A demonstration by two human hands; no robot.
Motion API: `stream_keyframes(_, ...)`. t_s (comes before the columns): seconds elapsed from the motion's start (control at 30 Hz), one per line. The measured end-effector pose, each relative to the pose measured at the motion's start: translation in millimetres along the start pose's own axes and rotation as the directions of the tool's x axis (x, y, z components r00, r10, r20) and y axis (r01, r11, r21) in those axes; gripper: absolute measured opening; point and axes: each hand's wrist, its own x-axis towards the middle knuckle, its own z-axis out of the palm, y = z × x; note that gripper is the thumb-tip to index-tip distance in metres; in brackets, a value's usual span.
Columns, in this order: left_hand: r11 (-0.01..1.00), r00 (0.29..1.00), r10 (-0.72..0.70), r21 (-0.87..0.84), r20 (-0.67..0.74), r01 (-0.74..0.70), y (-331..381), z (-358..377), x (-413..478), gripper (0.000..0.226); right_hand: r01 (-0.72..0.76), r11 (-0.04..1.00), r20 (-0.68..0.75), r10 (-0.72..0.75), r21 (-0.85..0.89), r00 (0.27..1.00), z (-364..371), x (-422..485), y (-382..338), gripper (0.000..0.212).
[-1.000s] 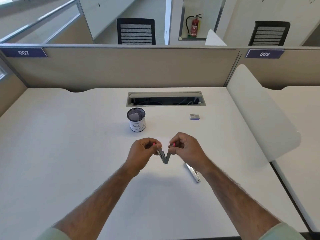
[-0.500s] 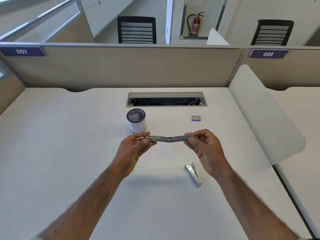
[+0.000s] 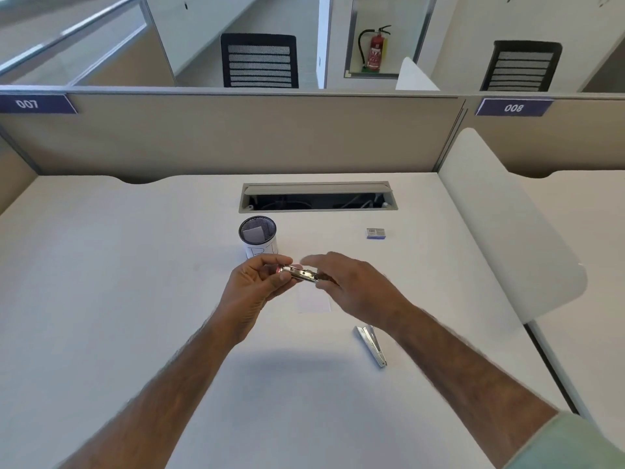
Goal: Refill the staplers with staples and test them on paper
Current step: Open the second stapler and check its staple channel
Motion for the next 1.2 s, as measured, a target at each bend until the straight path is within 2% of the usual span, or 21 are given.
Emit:
stream_keyframes(0.17,0.999,1.0,-0.022,0.042,0.011,0.021,10.4,-4.8,2.2,0.029,0.141,0.966,0.076,-0.128,-0.219,0.989,-5.6,13.6,-7.7,0.056)
stream_keyframes(0.4,0.994,1.0,-0.008,0.108,0.008,0.007,12.6,-11.1,-0.4,0.02,0.227,0.915,0.143,-0.188,-0.334,0.972,-7.4,21.9,-13.8,0.051)
stream_keyframes(0.67,0.99,0.999,0.009,0.143,0.042,-0.015,8.0,-10.9,-1.0,0.016,0.315,0.851,0.197,-0.253,-0.421,0.947,-13.6,25.1,-18.5,0.036)
stream_keyframes(0.8,0.991,1.0,0.024,0.133,0.016,-0.026,10.4,-8.4,0.9,0.018,0.335,0.84,0.195,-0.276,-0.427,0.941,-19.2,25.9,-12.9,0.03)
stream_keyframes(0.93,0.987,0.999,0.027,0.155,0.047,-0.034,9.5,-3.2,0.7,0.021,0.373,0.824,0.209,-0.311,-0.426,0.927,-19.3,22.7,-11.1,0.023)
stream_keyframes(1.1,0.985,0.999,0.023,0.169,0.038,-0.029,5.6,0.3,-0.6,0.023,0.388,0.81,0.163,-0.353,-0.44,0.921,-18.7,23.8,-14.3,0.023)
stream_keyframes(1.2,0.985,0.999,0.025,0.171,0.037,-0.031,5.6,2.3,0.0,0.024,0.399,0.808,0.167,-0.363,-0.433,0.917,-20.7,22.7,-13.7,0.012)
